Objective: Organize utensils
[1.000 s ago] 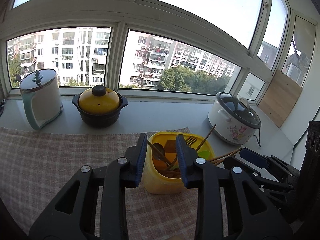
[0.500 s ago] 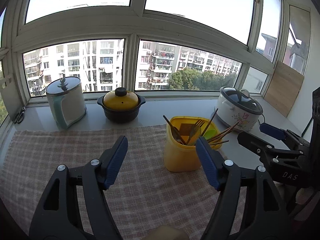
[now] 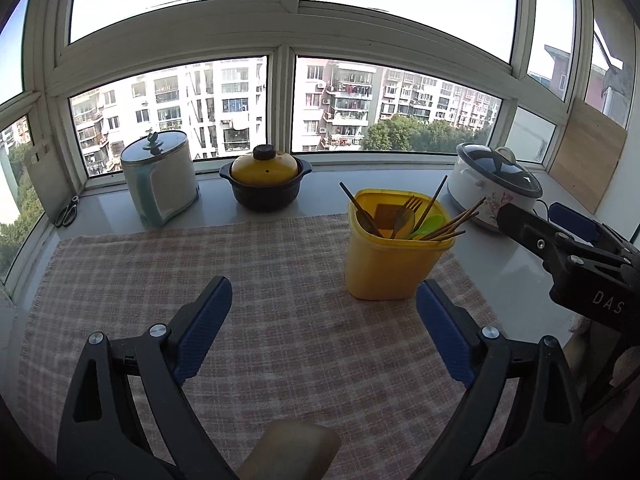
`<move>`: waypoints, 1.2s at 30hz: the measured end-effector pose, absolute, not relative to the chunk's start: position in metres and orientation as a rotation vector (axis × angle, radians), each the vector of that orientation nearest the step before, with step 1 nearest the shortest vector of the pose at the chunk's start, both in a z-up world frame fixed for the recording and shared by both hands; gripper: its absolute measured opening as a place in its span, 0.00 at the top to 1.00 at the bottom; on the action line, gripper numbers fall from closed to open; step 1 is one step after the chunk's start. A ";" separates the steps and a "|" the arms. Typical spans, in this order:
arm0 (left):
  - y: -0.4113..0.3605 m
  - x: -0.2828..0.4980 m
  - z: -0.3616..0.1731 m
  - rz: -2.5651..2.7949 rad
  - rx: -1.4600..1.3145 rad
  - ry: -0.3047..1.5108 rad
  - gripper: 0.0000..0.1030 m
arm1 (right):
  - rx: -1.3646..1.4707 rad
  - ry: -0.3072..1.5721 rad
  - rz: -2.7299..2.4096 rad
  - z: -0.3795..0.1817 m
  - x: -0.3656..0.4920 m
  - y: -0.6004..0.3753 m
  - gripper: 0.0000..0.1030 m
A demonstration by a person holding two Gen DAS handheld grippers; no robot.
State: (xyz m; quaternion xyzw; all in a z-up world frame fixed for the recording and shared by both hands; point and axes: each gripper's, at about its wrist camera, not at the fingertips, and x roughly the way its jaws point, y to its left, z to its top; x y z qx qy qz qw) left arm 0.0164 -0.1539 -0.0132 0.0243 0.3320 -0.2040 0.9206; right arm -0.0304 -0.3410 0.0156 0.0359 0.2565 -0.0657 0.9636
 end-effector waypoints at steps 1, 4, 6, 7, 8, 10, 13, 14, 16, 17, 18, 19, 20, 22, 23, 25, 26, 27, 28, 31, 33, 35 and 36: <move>-0.154 0.015 -0.013 -0.413 0.055 0.679 0.08 | 0.073 0.520 -0.134 0.015 -0.031 -0.341 0.00; -0.154 0.012 -0.013 -0.405 0.065 0.676 0.08 | 0.077 0.522 -0.133 0.015 -0.033 -0.343 0.00; -0.154 0.010 -0.013 -0.397 0.067 0.673 0.08 | 0.077 0.521 -0.134 0.015 -0.034 -0.343 0.00; -0.154 0.010 -0.013 -0.391 0.070 0.672 0.08 | 0.076 0.521 -0.134 0.015 -0.034 -0.343 0.00; -0.154 0.009 -0.012 -0.385 0.074 0.672 0.08 | 0.075 0.522 -0.134 0.015 -0.035 -0.343 0.00; -0.154 0.008 -0.012 -0.377 0.081 0.667 0.08 | 0.073 0.521 -0.133 0.015 -0.035 -0.343 0.00; -0.155 0.008 -0.011 -0.360 0.102 0.660 0.07 | 0.069 0.523 -0.131 0.014 -0.035 -0.343 0.00; -0.155 0.008 -0.011 -0.355 0.108 0.656 0.04 | 0.068 0.524 -0.130 0.015 -0.035 -0.343 0.00; -0.155 0.007 -0.011 -0.347 0.113 0.646 0.00 | 0.068 0.525 -0.131 0.014 -0.034 -0.343 0.00; -0.156 0.007 -0.010 -0.341 0.116 0.641 0.00 | 0.068 0.525 -0.131 0.014 -0.034 -0.343 0.00; -0.156 0.007 -0.010 -0.340 0.117 0.637 0.00 | 0.068 0.525 -0.130 0.014 -0.034 -0.343 0.00; -0.156 0.007 -0.009 -0.340 0.117 0.634 0.00 | 0.068 0.525 -0.131 0.014 -0.034 -0.343 0.00; -0.156 0.007 -0.009 -0.339 0.118 0.634 0.00 | 0.069 0.526 -0.134 0.014 -0.034 -0.343 0.00; -0.156 0.008 -0.009 -0.338 0.119 0.635 0.00 | 0.072 0.526 -0.136 0.014 -0.034 -0.344 0.00; -0.156 0.008 -0.009 -0.337 0.119 0.636 0.00 | 0.073 0.527 -0.137 0.013 -0.034 -0.344 0.00; -0.156 0.009 -0.009 -0.338 0.117 0.638 0.00 | 0.073 0.527 -0.137 0.013 -0.034 -0.344 0.00; -0.156 0.009 -0.009 -0.338 0.116 0.637 0.00 | 0.072 0.527 -0.138 0.013 -0.034 -0.344 0.00; -0.156 0.009 -0.010 -0.338 0.115 0.639 0.00 | 0.071 0.527 -0.139 0.013 -0.034 -0.344 0.00; -0.156 0.009 -0.010 -0.338 0.114 0.640 0.00 | 0.071 0.528 -0.140 0.013 -0.033 -0.343 0.00; -0.156 0.010 -0.010 -0.338 0.108 0.647 0.00 | 0.070 0.529 -0.141 0.012 -0.032 -0.343 0.00; -0.156 0.012 -0.011 -0.337 0.107 0.648 0.00 | 0.069 0.531 -0.143 0.011 -0.031 -0.344 0.00; -0.156 0.012 -0.011 -0.337 0.107 0.649 0.00 | 0.070 0.533 -0.143 0.011 -0.030 -0.345 0.00; -0.156 0.012 -0.011 -0.337 0.107 0.649 0.00 | 0.069 0.534 -0.144 0.010 -0.030 -0.345 0.00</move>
